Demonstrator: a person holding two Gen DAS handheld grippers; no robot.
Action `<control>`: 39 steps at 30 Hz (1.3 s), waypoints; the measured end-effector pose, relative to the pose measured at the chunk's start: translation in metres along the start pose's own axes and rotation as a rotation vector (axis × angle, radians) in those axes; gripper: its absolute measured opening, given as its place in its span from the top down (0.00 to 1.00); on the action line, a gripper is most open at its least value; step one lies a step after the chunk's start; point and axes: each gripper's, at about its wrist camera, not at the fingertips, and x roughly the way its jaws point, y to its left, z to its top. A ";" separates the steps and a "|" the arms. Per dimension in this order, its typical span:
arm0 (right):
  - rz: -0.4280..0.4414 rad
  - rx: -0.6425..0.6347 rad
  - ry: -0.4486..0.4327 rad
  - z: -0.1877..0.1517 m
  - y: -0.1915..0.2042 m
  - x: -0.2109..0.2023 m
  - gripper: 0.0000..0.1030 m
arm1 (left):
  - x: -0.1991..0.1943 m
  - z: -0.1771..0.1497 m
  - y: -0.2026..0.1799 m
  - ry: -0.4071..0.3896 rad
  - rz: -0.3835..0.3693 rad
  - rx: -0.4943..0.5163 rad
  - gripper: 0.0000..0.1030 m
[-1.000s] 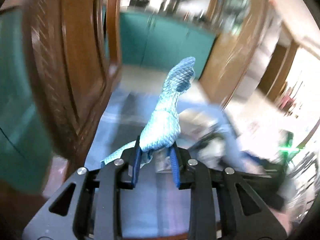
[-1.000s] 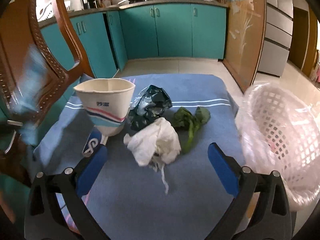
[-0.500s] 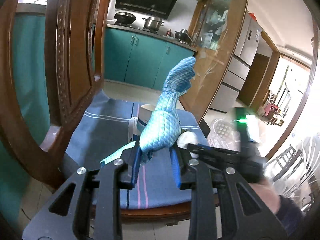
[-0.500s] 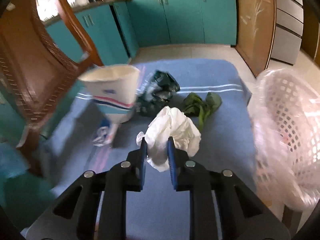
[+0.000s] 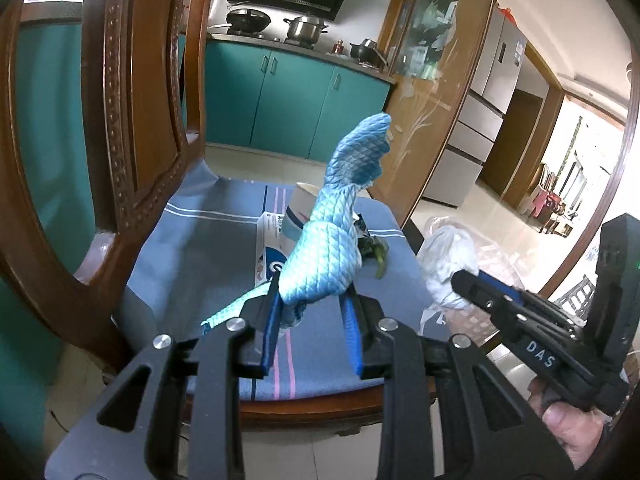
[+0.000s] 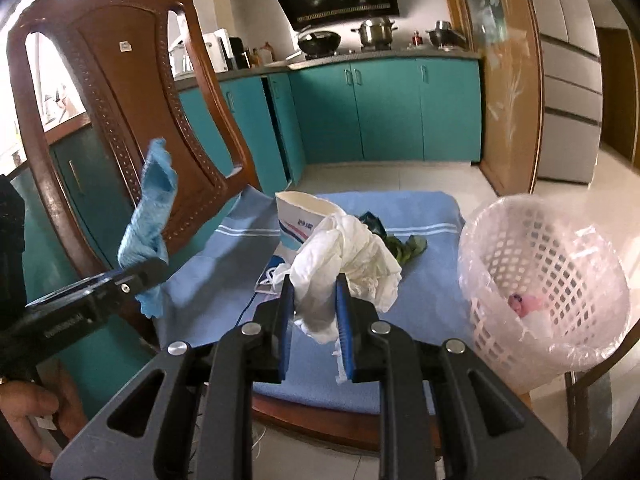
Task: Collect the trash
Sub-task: 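Carry the white tissue with the right tool into the basket and release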
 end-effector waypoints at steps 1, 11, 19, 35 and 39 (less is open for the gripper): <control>0.003 -0.004 -0.003 0.000 0.001 -0.001 0.80 | 0.000 0.000 0.000 0.000 0.005 0.001 0.72; -0.005 -0.009 -0.008 0.003 -0.002 0.002 0.80 | 0.000 -0.003 -0.004 0.021 0.010 0.014 0.72; -0.005 -0.014 -0.007 0.002 0.000 0.003 0.80 | 0.001 -0.002 -0.002 0.027 0.014 0.016 0.72; -0.062 0.015 -0.088 0.025 -0.030 -0.010 0.80 | 0.001 -0.003 -0.001 0.034 0.016 0.019 0.72; -0.212 0.158 -0.159 0.045 -0.099 -0.015 0.80 | 0.003 -0.004 -0.001 0.037 0.018 0.022 0.72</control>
